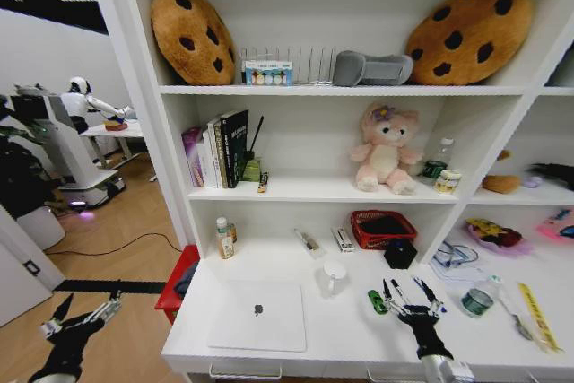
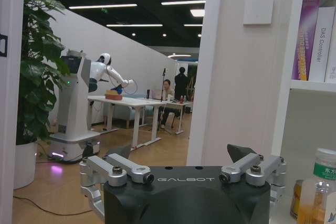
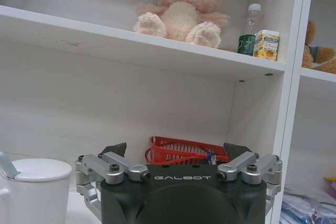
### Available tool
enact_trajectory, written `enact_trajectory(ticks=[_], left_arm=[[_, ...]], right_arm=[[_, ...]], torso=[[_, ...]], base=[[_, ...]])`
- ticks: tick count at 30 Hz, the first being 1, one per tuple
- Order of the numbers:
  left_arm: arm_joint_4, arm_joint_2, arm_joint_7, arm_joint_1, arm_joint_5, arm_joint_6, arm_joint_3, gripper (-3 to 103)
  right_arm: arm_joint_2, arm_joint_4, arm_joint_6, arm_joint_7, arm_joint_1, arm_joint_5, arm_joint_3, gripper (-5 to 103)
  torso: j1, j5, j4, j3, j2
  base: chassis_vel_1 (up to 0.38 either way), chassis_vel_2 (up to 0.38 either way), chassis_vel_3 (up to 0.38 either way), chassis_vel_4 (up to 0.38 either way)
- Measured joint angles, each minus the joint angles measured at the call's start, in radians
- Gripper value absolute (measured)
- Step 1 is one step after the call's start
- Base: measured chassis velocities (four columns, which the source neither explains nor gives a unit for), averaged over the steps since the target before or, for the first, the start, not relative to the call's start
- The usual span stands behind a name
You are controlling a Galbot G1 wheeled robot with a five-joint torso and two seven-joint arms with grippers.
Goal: Organize the objects on the table.
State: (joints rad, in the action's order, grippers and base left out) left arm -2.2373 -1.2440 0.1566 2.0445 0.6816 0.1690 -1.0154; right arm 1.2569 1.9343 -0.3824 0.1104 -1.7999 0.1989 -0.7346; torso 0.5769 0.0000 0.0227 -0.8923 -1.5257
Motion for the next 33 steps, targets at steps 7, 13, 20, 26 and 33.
enact_trajectory(ticks=[7,13,20,26,33], left_arm=[[0.002,-0.002,0.001,-0.001,-0.003,0.0,0.002,100],[0.002,0.0,0.001,0.0,-0.003,-0.001,0.002,100],[0.002,0.002,0.001,0.0,-0.003,-0.002,0.001,100],[0.002,0.003,0.001,0.001,-0.003,-0.002,0.001,100],[0.001,0.004,0.001,0.001,-0.003,-0.003,0.001,100]], right_arm=[[0.007,-0.007,-0.006,-0.001,-0.015,-0.018,0.018,100],[0.01,-0.05,-0.005,-0.003,-0.021,-0.025,0.058,100],[-0.023,-0.125,0.021,-0.003,0.029,0.023,0.093,100],[-0.075,-0.211,0.064,-0.002,0.111,0.099,0.134,100],[-0.084,-0.273,0.113,-0.006,0.168,0.15,0.171,100]], torso=[[0.0,0.0,0.0,0.0,0.0],[0.0,0.0,0.0001,0.0,0.0],[0.0,0.0,0.0001,0.0,0.0],[0.0,0.0001,0.0,0.0,0.0],[0.0,0.0001,0.0,0.0,0.0]], base=[[0.0,0.0,0.0,0.0],[0.0,0.0,0.0,0.0],[0.0,0.0,0.0,0.0],[0.0,0.0,0.0,0.0],[0.0,0.0,0.0,0.0]])
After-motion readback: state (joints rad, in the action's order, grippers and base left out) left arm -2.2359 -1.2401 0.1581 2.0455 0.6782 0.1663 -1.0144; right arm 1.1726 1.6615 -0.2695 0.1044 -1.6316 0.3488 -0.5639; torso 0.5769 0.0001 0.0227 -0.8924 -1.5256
